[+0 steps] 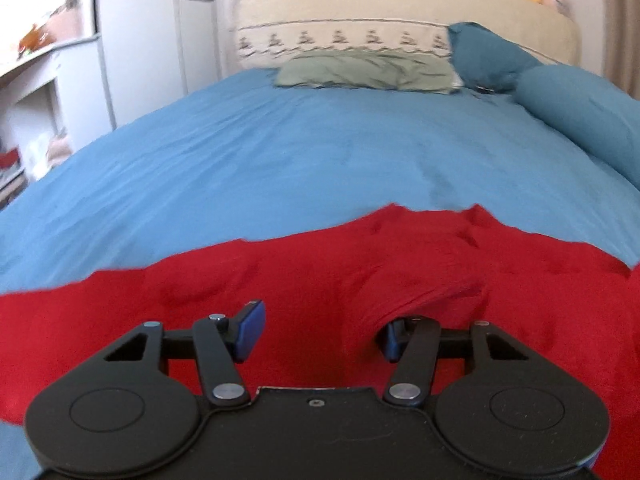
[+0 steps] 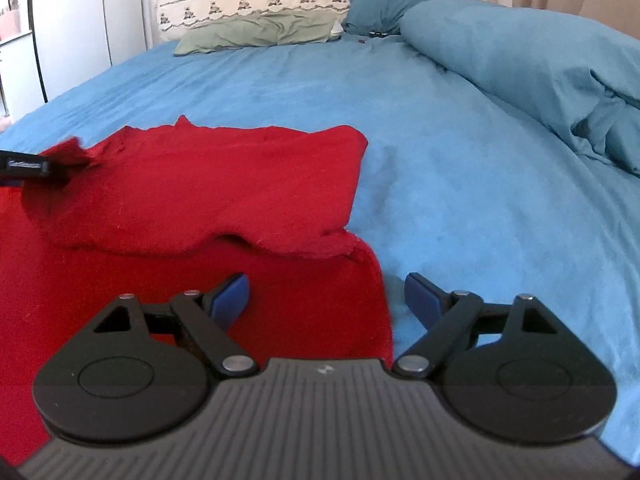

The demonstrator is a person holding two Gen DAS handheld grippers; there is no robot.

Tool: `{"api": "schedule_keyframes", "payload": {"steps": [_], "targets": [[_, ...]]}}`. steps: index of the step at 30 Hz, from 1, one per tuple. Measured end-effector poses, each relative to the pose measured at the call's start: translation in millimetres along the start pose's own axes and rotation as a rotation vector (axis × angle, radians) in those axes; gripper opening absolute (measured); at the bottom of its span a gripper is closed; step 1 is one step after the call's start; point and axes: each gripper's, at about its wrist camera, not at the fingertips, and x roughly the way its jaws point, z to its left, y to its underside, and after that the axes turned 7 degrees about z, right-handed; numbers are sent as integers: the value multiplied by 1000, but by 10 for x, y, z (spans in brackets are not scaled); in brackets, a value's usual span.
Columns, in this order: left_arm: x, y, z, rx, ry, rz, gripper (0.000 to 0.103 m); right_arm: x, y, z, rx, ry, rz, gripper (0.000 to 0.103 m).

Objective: Fold small clothes

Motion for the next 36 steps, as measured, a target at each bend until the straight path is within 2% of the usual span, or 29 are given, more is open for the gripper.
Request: {"api": "schedule_keyframes", "payload": {"steps": [5,8,11,15,16,17,19,26,30,34,36], "targets": [[15,88,226,-52,57,33,61,1,-48,33,3,4,-1,101],[14,115,316,-72,96,28,61,-14,-56,37,1,12,0,101],[-4,108,481,-140,106,22,61,-25,-92,40,-7,19,-3,101],[-30,114,595,-138,115,11,60,-6,-127,20,-12,25,0,101],[-29,120,602,-125,115,15,51,2,-128,17,-14,27,2,101],[-30,128,586,-103,108,17,32,16,-129,11,-18,33,4,101],[-12,145,567,-69,87,30,7,39,-119,1,-30,46,6,101],[-119,128,548,-41,74,4,5,90,-135,-53,-61,72,-14,101],[-347,166,615,-25,66,-48,5,57,-220,-233,28,117,-41,101],[-279,358,687,-2,30,12,5,142,-166,-408,86,115,20,100],[-238,437,710,0,27,22,8,139,-111,-452,96,116,26,100]]}}
